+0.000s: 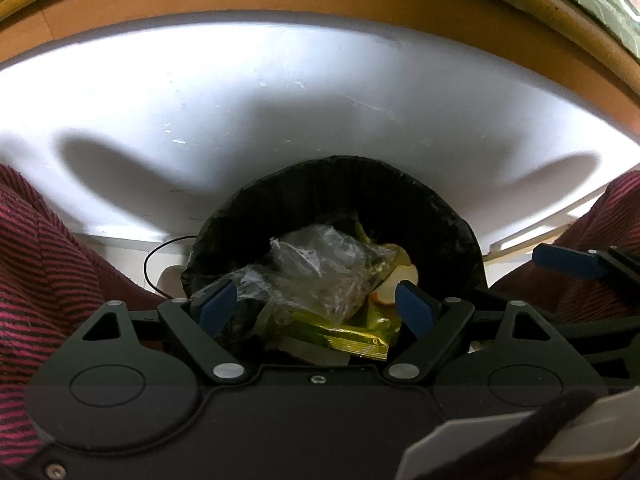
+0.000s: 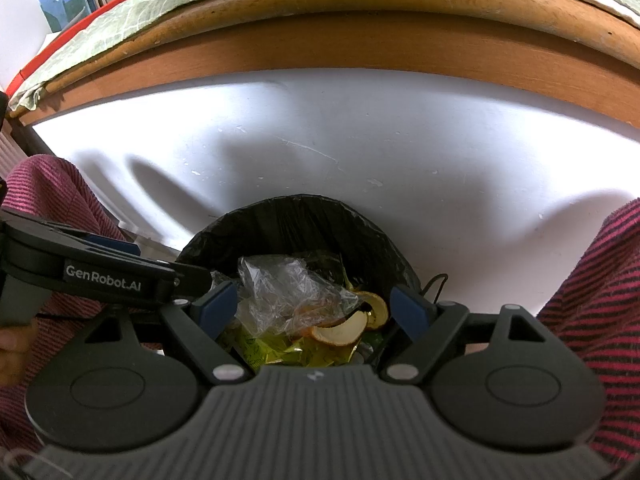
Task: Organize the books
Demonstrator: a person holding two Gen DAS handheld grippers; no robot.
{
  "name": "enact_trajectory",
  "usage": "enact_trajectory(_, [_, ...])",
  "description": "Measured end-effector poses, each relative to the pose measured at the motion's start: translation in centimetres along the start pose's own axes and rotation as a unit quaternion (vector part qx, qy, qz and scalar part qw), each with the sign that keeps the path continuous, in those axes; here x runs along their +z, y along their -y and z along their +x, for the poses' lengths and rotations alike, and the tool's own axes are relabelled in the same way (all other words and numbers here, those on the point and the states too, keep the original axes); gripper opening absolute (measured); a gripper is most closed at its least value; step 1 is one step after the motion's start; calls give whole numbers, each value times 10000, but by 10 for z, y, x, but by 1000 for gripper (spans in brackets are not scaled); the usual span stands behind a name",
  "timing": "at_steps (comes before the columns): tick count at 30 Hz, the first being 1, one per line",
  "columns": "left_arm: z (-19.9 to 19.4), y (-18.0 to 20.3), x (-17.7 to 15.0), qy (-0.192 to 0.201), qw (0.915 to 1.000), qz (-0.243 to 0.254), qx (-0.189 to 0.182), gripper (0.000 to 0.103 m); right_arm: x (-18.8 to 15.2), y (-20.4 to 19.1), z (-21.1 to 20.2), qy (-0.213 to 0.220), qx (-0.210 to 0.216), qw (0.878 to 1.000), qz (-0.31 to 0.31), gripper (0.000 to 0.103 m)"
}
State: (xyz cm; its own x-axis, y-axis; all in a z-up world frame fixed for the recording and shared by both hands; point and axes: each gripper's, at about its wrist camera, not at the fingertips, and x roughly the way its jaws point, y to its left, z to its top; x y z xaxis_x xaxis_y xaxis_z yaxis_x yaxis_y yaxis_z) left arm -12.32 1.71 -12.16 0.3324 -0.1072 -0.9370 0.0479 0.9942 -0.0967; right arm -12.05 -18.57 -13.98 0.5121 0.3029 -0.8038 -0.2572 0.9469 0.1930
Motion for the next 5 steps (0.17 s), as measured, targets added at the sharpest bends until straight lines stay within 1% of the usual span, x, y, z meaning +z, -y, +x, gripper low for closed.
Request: enact_trajectory(5, [0, -1, 2, 46, 10000, 41, 54, 85, 2, 2, -1, 5, -1, 10000, 30, 90])
